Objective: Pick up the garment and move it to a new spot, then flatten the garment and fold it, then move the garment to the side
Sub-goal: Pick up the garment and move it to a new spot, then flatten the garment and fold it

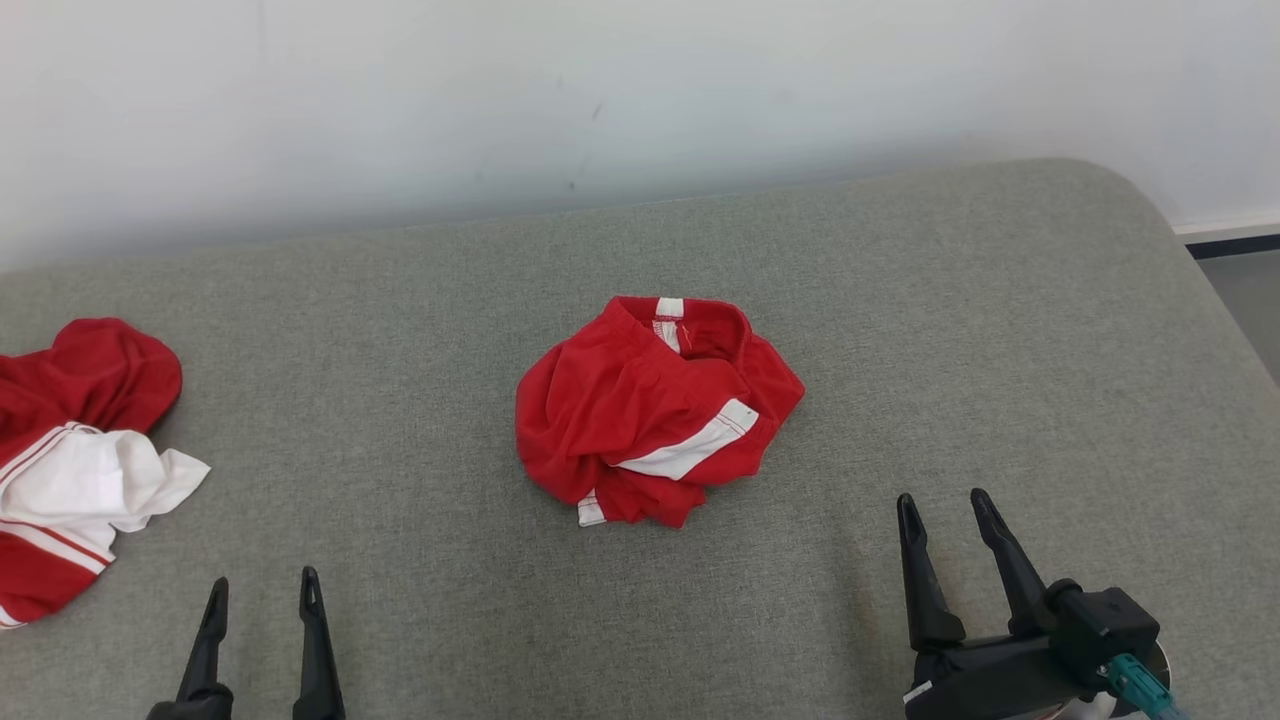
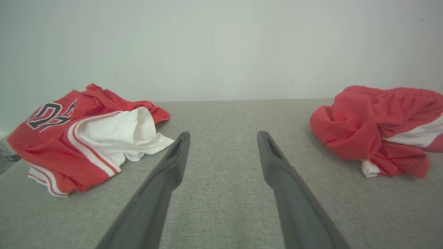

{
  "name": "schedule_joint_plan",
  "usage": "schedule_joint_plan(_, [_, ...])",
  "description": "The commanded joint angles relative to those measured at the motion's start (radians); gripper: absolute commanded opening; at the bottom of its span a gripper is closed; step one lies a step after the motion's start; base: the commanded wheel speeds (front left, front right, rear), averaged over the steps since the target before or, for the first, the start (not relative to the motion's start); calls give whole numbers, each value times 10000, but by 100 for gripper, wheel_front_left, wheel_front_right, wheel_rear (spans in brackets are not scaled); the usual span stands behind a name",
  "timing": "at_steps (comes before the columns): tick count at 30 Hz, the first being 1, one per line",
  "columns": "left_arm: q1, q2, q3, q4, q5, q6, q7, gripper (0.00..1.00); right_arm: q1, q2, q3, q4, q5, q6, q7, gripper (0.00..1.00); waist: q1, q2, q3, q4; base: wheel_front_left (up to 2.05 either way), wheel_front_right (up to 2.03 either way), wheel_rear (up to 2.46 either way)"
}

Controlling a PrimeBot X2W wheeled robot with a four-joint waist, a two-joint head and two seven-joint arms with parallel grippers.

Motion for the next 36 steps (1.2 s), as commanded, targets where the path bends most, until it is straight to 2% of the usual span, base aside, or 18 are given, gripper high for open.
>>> schedule_joint_plan(1, [38,-29,30,35,22,0,-26,100,104,-3,21,22,32,35,-16,100,0,-1,-12,-6,0,0,0])
schedule_joint_plan(31, [-57,-36,-289,59,-388,197,-28,100,13,-3,68,9,-21,35,-15,100,0,-1,118,-9,0,0,0])
schedule_joint_plan(36, [-373,-35,-688,388,-534,10,-28,100,-86,-3,124,34,59,35,-15,100,0,-1,214,-137,0,0,0])
